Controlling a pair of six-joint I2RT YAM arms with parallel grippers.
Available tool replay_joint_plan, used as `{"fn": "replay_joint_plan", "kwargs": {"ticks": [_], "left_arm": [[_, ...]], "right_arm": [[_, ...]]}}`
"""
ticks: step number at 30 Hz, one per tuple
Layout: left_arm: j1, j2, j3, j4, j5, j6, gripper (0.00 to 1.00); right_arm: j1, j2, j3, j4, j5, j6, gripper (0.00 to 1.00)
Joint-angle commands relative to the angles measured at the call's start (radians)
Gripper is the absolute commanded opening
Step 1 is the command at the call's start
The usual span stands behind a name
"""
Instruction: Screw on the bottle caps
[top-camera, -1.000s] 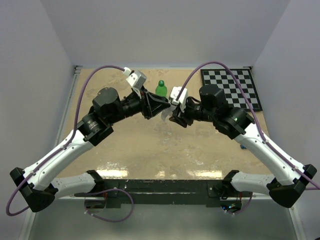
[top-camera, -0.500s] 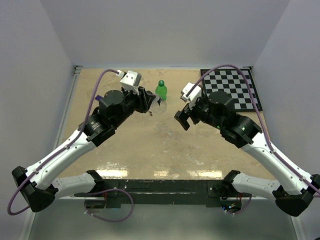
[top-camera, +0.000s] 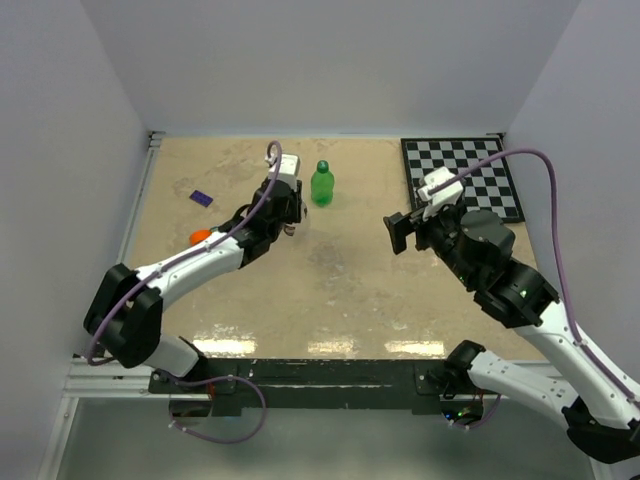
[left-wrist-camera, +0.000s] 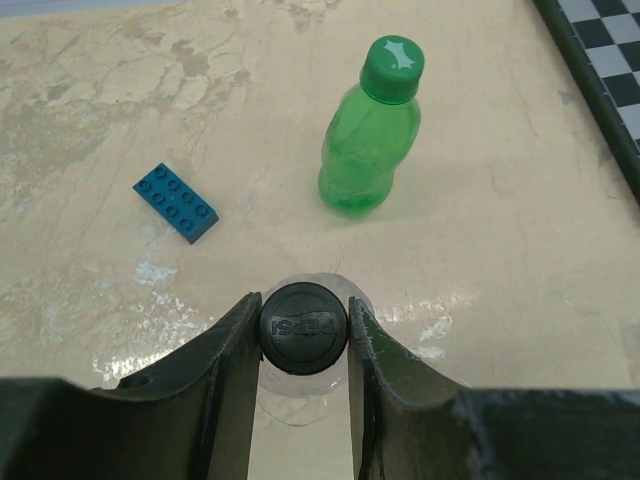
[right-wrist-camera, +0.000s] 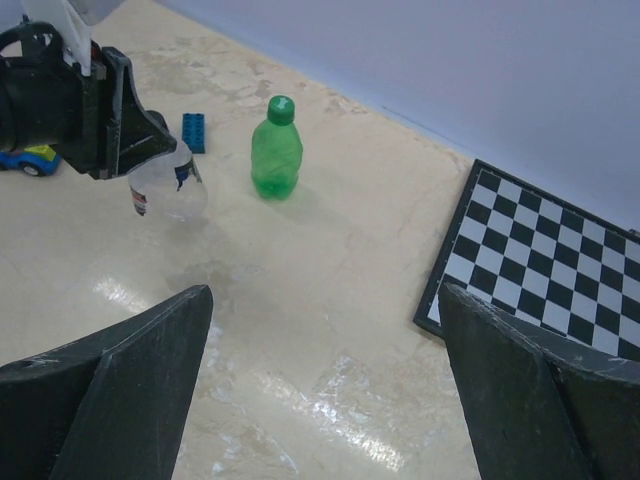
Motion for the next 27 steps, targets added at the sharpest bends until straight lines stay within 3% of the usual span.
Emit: {"fn": "replay_joint_plan", "kwargs": {"ticks": [1, 6, 17, 27], "left_arm": [[0.025, 0.095, 0.068, 0.156, -0.006, 0.009, 0.0], [0.028, 0.178, 0.108, 0.16, -0.003, 0.006, 0.02], [0.028, 0.199, 0.149, 0.077, 0.009, 0.016, 0.49], [0.029, 0.208, 0.174, 0.009, 0.018, 0.0, 0.57]], "right_arm": [[-0.001, -0.034, -0.009, 0.015, 0.059, 0.032, 0.98], [-0.001, -0.06, -0.022, -0.002, 0.08, 0.028, 0.99], [-0.001, -0.103, -0.019, -0.027, 0.102, 0.023, 0.99], [-0.001, -0.112, -0.003, -0.031, 0.094, 0.029, 0.98]]}}
